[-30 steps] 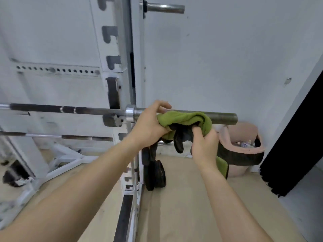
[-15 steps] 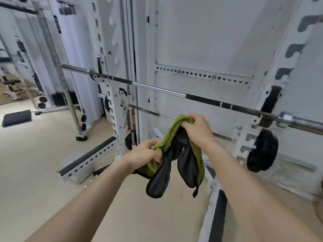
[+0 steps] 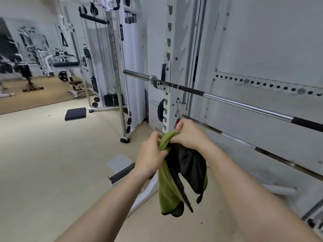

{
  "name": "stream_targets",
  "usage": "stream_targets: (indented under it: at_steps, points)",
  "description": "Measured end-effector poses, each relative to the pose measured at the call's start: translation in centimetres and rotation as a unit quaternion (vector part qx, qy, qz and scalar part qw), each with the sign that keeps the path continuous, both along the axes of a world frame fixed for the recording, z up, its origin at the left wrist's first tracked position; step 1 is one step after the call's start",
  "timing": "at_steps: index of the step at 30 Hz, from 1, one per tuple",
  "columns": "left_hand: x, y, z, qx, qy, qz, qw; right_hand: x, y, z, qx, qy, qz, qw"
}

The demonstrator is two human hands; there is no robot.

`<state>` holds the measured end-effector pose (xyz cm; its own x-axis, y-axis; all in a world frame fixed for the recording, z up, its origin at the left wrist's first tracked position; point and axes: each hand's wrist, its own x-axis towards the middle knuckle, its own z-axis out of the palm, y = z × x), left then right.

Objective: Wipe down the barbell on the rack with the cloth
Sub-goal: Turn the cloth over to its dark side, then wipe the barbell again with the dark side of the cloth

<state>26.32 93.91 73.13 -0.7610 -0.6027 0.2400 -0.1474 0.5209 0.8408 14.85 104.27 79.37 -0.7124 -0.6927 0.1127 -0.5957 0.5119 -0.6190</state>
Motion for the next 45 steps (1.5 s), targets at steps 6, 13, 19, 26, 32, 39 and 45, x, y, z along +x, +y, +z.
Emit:
stream_targets:
  at_steps: [6, 13, 19, 26, 32, 39, 45]
  points:
    - [-5.6, -16.1, -0.4, 0.005, -0.079, -0.064, 0.995, -7.6, -14.4, -0.4, 0.015, 0.095, 0.016, 0.995]
    - [-11.3, -31.5, 3.1, -0.23, -0.086, 0.008, 0.969, -13.2, -28.8, -1.2, 0.088, 0.206, 0.0, 0.975]
    - [-15.0, -46.2, 5.1, -0.381, -0.022, 0.099, 0.919, -16.5, -39.8, -6.0, 0.115, 0.171, -0.065, 0.976]
    - [-19.8, -65.5, 3.4, 0.034, -0.057, 0.032, 0.997, -21.0, -51.7, -6.4, -0.131, -0.135, -0.218, 0.958]
    - [-24.5, -76.9, 3.7, 0.021, -0.122, -0.08, 0.989, -23.4, -61.5, 0.1, -0.247, -0.107, -0.284, 0.92]
    - [-34.0, -86.9, 7.6, -0.224, -0.069, -0.063, 0.97, -29.4, -65.8, 4.1, -0.078, 0.123, -0.375, 0.916]
    - [-44.3, -89.6, 12.6, -0.368, -0.02, -0.049, 0.928, -37.7, -68.3, 8.4, -0.02, 0.253, -0.425, 0.869]
